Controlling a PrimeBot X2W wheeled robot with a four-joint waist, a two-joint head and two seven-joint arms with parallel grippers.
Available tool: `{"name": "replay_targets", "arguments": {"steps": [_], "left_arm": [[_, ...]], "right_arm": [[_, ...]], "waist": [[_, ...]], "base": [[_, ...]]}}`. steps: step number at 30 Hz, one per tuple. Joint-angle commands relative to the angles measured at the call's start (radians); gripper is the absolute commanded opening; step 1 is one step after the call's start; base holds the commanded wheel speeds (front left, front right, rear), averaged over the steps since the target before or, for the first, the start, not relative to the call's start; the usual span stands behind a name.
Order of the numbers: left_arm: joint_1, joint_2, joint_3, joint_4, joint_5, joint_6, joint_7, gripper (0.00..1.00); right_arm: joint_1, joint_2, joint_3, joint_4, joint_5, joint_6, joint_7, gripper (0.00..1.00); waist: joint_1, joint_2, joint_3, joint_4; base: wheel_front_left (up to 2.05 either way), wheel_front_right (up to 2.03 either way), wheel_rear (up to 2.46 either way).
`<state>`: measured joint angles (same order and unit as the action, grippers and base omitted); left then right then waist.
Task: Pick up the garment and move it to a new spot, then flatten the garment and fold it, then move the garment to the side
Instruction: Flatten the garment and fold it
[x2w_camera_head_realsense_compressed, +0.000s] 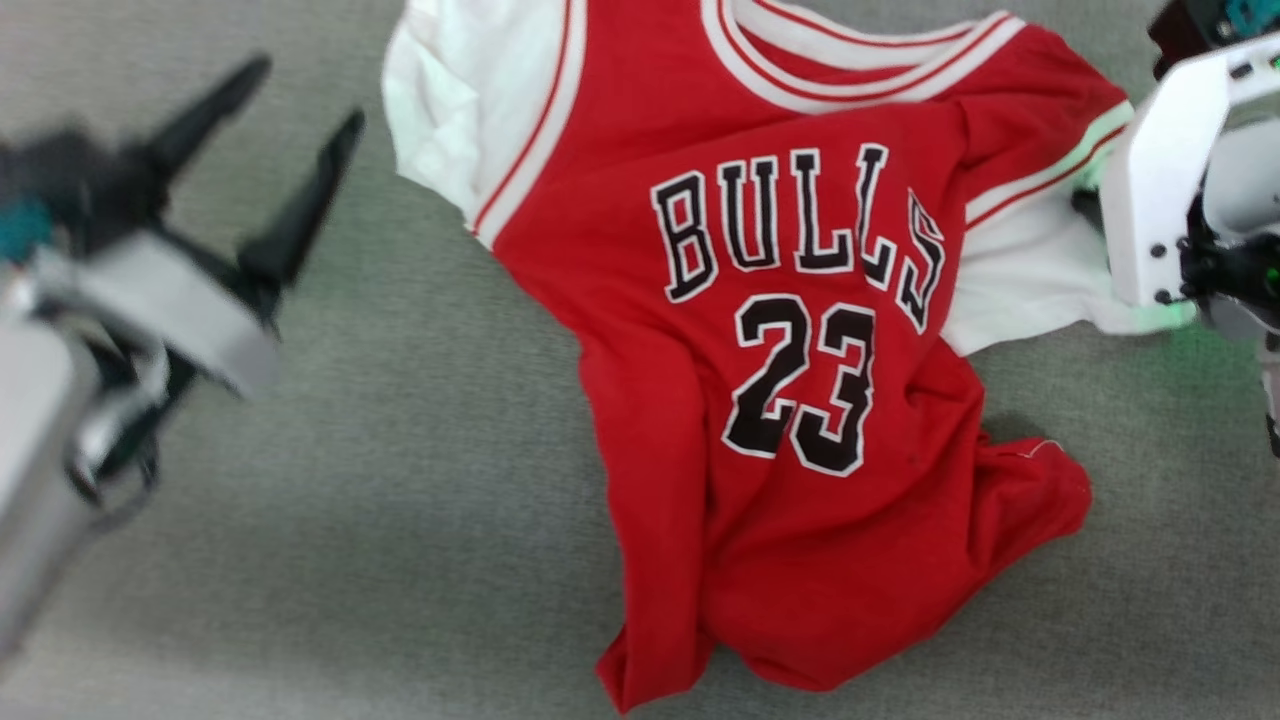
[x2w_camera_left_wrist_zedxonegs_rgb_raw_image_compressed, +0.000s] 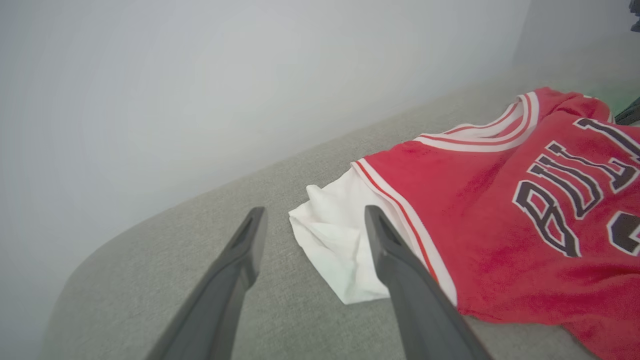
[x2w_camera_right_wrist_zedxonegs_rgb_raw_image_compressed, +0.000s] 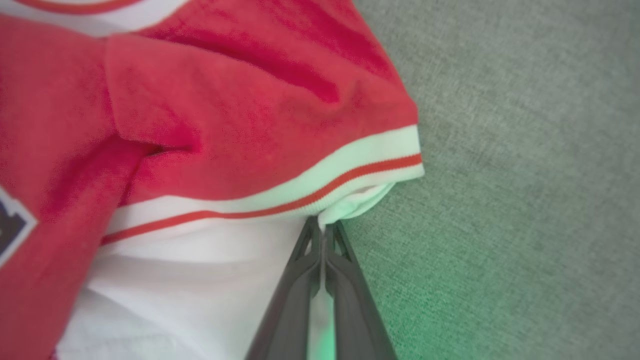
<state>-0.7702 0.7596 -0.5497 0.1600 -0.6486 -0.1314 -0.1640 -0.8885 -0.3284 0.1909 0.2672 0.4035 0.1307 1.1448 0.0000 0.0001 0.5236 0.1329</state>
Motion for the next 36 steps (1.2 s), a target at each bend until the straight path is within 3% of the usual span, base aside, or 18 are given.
{"name": "replay_targets", "arguments": {"steps": [1, 6, 14, 22, 30, 33, 36], "left_arm": [[-0.059, 0.019, -0.046, 0.014, -0.034, 0.002, 0.031, 1.0], [-0.373, 0.109, -0.339, 0.078, -0.181, 0.002, 0.221, 1.0], [-0.76, 0.127, -0.672, 0.198, -0.403, 0.002, 0.416, 1.0], [-0.886, 0.14, -0.732, 0.227, -0.514, 0.002, 0.544, 1.0], [-0.841, 0.171, -0.744, 0.252, -0.633, 0.002, 0.769, 1.0], [-0.831, 0.169, -0.746, 0.249, -0.681, 0.002, 0.808, 0.98], [-0.825, 0.168, -0.747, 0.236, -0.703, 0.001, 0.851, 0.11]], "right_arm": [[0.022, 0.023, 0.028, 0.023, -0.006, 0.0, 0.008, 0.0], [-0.015, 0.044, 0.073, -0.014, -0.005, 0.0, 0.023, 0.0], [-0.047, 0.073, 0.135, -0.053, 0.004, 0.0, 0.027, 0.0], [-0.046, 0.089, 0.178, -0.069, 0.019, 0.0, 0.016, 0.0], [-0.038, 0.082, 0.196, -0.058, 0.027, -0.001, 0.006, 0.0], [-0.039, 0.077, 0.195, -0.057, 0.032, -0.001, 0.002, 0.0], [-0.042, 0.077, 0.196, -0.057, 0.027, -0.001, -0.012, 0.0]], "waist": [[0.0, -0.0001, 0.039, -0.033], [0.0, -0.0001, 0.106, -0.078], [0.0, -0.0001, 0.192, -0.145], [0.0, -0.0001, 0.231, -0.195], [0.0, -0.0001, 0.228, -0.209], [0.0, -0.0001, 0.226, -0.205], [0.0, -0.0001, 0.223, -0.2]], "base": [[0.0, 0.0, 0.0], [0.0, 0.0, 0.0], [0.0, 0.0, 0.0], [0.0, 0.0, 0.0], [0.0, 0.0, 0.0], [0.0, 0.0, 0.0], [0.0, 0.0, 0.0]]}}
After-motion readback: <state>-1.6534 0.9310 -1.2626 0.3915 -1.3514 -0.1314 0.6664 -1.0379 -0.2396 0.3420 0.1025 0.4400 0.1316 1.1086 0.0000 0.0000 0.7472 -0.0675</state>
